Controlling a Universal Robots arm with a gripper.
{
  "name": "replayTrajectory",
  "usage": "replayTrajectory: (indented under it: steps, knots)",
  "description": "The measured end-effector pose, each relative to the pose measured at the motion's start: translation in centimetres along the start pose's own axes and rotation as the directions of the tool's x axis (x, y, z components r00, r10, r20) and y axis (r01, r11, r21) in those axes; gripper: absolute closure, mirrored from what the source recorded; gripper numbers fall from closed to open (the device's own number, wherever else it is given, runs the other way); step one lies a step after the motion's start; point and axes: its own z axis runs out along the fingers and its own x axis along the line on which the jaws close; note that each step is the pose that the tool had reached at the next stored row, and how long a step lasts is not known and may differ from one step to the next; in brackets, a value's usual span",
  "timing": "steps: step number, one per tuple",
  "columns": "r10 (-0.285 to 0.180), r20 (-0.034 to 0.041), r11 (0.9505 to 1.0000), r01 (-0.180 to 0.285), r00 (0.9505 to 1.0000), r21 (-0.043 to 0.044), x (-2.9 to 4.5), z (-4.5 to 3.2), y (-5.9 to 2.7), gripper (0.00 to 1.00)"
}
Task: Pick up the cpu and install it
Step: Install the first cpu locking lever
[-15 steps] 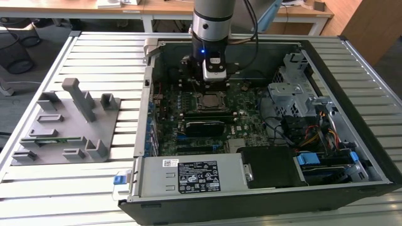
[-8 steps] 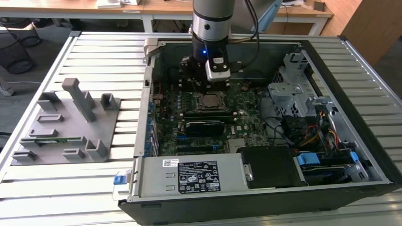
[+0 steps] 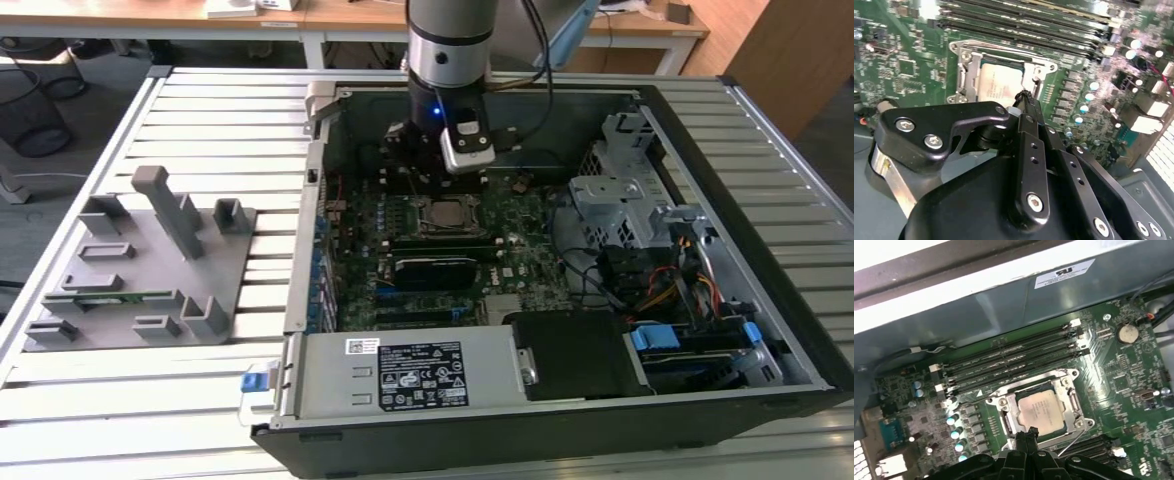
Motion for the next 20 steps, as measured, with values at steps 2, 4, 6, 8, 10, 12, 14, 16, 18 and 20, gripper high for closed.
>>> replayTrajectory:
  steps: [2,4,6,8,10,12,14,16,18,20]
  knots:
    - [-0.008,0.0119,1.0,0.008,0.9999,-0.0039,0.0,-0.06,0.0,0.89]
    - [-0.016,0.0178,0.9998,0.016,0.9997,-0.0061,0.0,-0.22,0.0,0.89]
    - [-0.029,0.0203,0.9995,0.03,0.9994,-0.0074,0.0,-0.27,0.01,0.89]
    - [-0.061,0.0198,0.9981,0.061,0.9979,-0.0078,0.0,-0.27,0.01,0.89]
    - [-0.091,0.0188,0.9958,0.091,0.9957,-0.0078,0.0,-0.28,0.01,0.89]
    - [-0.096,0.01,0.9953,0.097,0.9953,-0.009,0.0,-0.29,0.01,0.89]
    - [-0.102,0.004,0.9948,0.102,0.9948,-0.009,-0.01,-0.3,0.01,0.89]
    - [-0.11,0.0039,0.9939,0.11,0.9939,-0.0093,-0.01,-0.29,-0.02,0.89]
    - [-0.123,0.0035,0.9923,0.123,0.9924,-0.0093,-0.02,-0.29,-0.03,0.89]
    - [-0.147,0.0029,0.9891,0.147,0.9891,-0.0094,-0.01,-0.3,-0.04,0.89]
